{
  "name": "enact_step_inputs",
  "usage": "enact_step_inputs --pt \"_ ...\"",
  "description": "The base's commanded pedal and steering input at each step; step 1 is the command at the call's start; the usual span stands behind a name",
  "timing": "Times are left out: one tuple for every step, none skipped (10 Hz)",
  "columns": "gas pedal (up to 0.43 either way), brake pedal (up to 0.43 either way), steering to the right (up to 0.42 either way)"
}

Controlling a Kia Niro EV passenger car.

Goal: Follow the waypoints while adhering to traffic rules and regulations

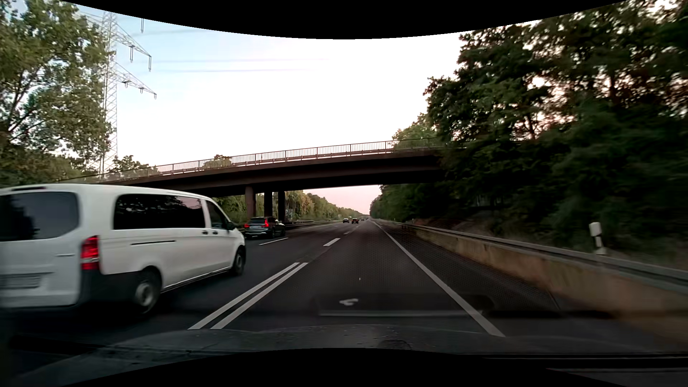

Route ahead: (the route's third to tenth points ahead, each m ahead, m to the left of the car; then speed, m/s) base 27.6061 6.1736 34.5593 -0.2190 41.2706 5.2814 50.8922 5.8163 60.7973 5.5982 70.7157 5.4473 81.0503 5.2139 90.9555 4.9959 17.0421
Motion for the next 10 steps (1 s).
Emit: enact_step_inputs --pt "0.429 0.0 -0.001" --pt "0.429 0.0 -0.002" --pt "0.429 0.0 -0.002" --pt "0.429 0.0 -0.004" --pt "0.421 0.0 -0.004" --pt "0.421 0.0 -0.004" --pt "0.421 0.0 -0.004" --pt "0.421 0.0 -0.001" --pt "0.421 0.0 -0.001" --pt "0.421 0.0 -0.001"
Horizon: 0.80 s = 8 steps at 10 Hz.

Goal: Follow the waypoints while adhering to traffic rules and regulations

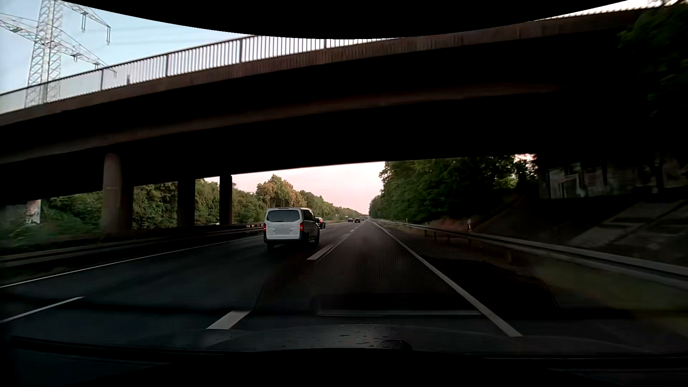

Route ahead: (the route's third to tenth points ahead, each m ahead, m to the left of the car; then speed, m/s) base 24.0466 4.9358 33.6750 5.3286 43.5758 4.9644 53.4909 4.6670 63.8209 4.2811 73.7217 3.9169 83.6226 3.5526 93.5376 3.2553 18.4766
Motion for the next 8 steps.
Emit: enact_step_inputs --pt "0.421 0.0 -0.001" --pt "0.421 0.0 -0.001" --pt "0.409 0.0 -0.002" --pt "0.398 0.0 -0.001" --pt "0.398 0.0 -0.001" --pt "0.398 0.0 -0.002" --pt "0.398 0.0 -0.002" --pt "0.398 0.0 -0.001"
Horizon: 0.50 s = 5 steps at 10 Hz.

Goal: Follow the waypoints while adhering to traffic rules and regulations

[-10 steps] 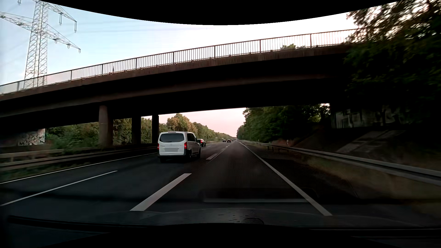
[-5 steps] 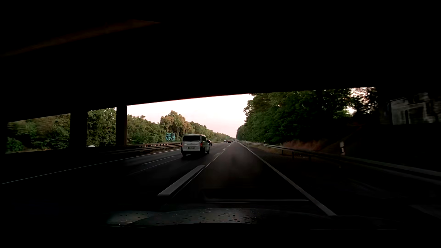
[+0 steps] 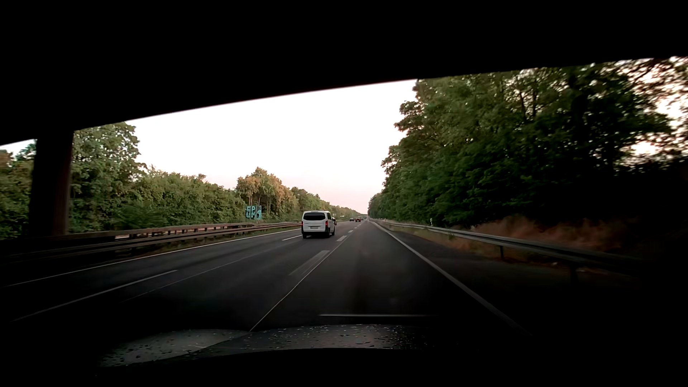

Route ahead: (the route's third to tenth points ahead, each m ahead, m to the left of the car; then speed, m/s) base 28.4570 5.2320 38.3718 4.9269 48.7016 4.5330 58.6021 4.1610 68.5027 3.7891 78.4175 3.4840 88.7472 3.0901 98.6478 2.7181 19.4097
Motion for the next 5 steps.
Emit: enact_step_inputs --pt "0.398 0.0 -0.002" --pt "0.398 0.0 -0.002" --pt "0.398 0.0 -0.002" --pt "0.398 0.0 -0.002" --pt "0.39 0.0 -0.002"
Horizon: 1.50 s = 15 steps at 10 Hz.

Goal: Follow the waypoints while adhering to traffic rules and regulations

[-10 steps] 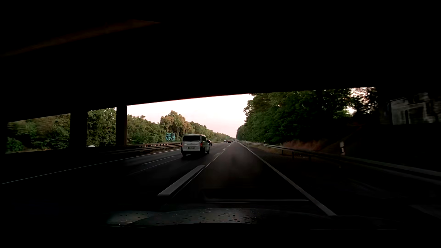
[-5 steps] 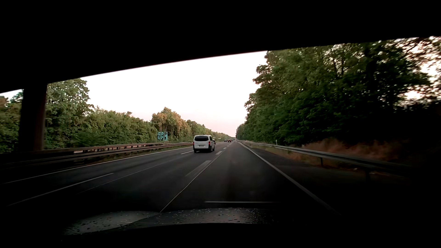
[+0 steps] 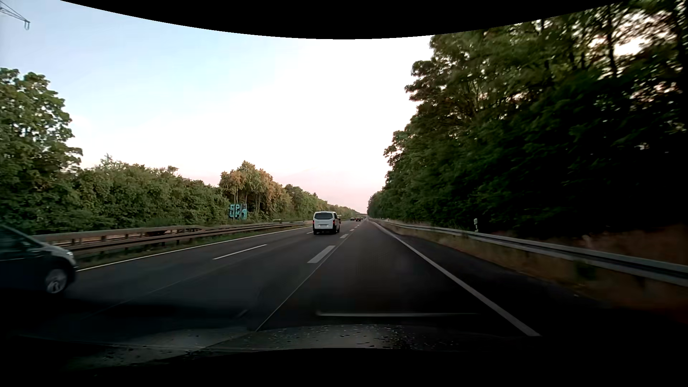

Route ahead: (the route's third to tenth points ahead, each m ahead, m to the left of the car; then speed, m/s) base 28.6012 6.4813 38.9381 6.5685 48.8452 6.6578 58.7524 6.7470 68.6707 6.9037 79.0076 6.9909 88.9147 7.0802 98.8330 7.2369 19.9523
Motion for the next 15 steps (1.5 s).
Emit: enact_step_inputs --pt "0.39 0.0 -0.003" --pt "0.39 0.0 -0.004" --pt "0.39 0.0 -0.004" --pt "0.39 0.0 -0.004" --pt "0.39 0.0 -0.004" --pt "0.39 0.0 -0.004" --pt "0.39 0.0 -0.004" --pt "0.39 0.0 -0.004" --pt "0.39 0.0 -0.003" --pt "0.39 0.0 -0.003" --pt "0.39 0.0 -0.003" --pt "0.39 0.0 -0.003" --pt "0.39 0.0 -0.002" --pt "0.39 0.0 -0.003" --pt "0.39 0.0 -0.002"
